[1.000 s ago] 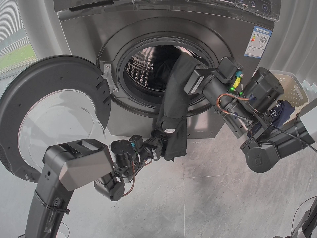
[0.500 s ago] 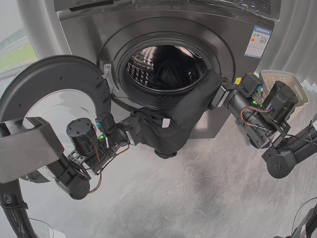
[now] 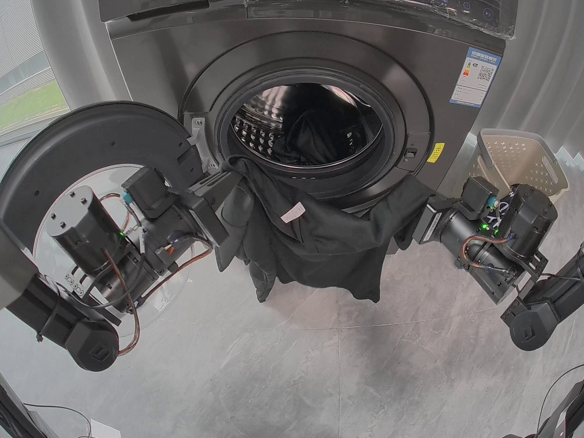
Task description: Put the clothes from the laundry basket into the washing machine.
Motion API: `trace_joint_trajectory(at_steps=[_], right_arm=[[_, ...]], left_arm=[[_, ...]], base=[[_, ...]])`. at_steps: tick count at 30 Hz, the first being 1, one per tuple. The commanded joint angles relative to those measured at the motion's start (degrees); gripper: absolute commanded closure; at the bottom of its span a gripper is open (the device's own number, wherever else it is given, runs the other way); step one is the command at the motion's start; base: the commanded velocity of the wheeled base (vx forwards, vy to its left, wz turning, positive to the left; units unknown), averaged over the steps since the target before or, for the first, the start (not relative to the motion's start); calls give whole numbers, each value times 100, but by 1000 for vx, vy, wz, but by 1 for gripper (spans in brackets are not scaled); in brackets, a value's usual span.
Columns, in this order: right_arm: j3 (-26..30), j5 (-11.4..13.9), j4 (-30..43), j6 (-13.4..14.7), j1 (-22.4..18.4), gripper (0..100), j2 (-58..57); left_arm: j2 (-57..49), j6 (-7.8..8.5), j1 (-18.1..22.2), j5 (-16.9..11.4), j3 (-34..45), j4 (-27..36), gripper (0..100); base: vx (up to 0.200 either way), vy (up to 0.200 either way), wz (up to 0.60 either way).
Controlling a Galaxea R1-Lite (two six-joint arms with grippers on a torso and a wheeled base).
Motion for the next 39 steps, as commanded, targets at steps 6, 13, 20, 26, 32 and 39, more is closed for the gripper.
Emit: trace_joint_trajectory(at_steps=[6, 13, 20, 26, 32, 39], right_arm=[[418, 3, -6, 81, 35, 100, 190], [163, 12, -32, 81, 87, 100, 752], [57, 12, -67, 72, 167, 100, 1517], [110, 38, -234, 107, 369, 0, 1798], [910, 249, -181, -33, 606, 0, 1833], [1675, 645, -252, -174, 940, 0, 1772]], left_arm=[[-785, -190, -32, -209, 71, 5, 100], [-802, -181, -102, -200, 62, 5, 100], [-749, -173, -102, -147, -26, 14, 100], [-706, -155, -111, -138, -8, 22, 100], [-679, -155, -111, -94, -8, 22, 100], [-574, -137, -137, -33, -35, 22, 100]], base=[[0, 0, 0], [0, 0, 0], [0, 0, 0], [0, 0, 0], [0, 0, 0], [0, 0, 0]])
